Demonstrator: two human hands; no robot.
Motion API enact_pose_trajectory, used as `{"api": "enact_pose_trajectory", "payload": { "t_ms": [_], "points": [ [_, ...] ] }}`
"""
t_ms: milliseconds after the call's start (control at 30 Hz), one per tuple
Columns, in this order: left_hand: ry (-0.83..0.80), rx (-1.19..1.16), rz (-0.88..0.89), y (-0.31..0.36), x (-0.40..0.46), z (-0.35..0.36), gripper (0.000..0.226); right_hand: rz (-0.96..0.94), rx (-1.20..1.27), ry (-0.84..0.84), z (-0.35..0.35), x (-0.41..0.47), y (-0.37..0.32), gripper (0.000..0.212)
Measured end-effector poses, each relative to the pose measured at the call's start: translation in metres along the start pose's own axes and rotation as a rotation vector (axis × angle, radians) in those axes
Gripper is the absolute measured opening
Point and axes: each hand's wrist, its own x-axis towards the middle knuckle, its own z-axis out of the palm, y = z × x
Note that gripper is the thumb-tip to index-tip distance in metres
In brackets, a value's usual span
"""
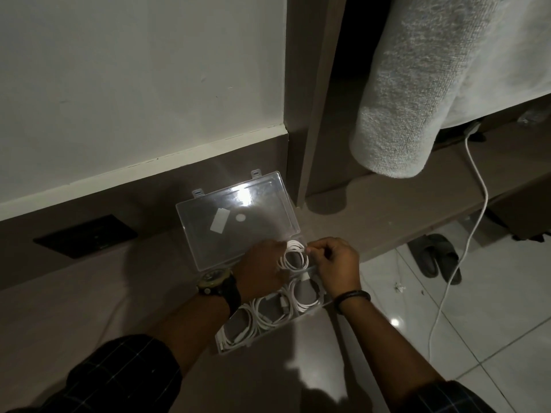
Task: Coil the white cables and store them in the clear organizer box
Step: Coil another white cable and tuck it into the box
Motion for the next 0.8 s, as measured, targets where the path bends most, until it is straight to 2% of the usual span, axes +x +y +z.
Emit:
{"api": "enact_pose_trajectory", "payload": {
  "t_ms": [100,200,333,500,633,800],
  "points": [
    [-0.12,0.125,0.084,-0.009,-0.004,-0.001,0.043,-0.055,-0.131,-0.026,0.003,-0.001,0.001,0.008],
    [-0.143,0.208,0.112,-0.015,0.003,-0.005,0.035,-0.108,-0.213,-0.096,0.005,-0.004,0.002,0.007],
    [-0.167,0.215,0.121,-0.019,0.008,-0.006,0.026,-0.132,-0.18,-0.182,-0.004,-0.001,0.0,0.008],
    [-0.218,0.408,0.101,-0.018,0.016,-0.004,0.028,-0.133,-0.155,-0.396,-0.018,0.002,-0.002,0.014],
    [-0.22,0.477,0.083,-0.009,0.027,-0.003,0.025,-0.118,-0.182,-0.391,-0.015,0.004,-0.007,0.017],
    [-0.224,0.551,0.019,0.0,0.024,0.004,0.023,-0.174,-0.334,-0.429,-0.011,0.005,-0.003,0.026]
  ]
}}
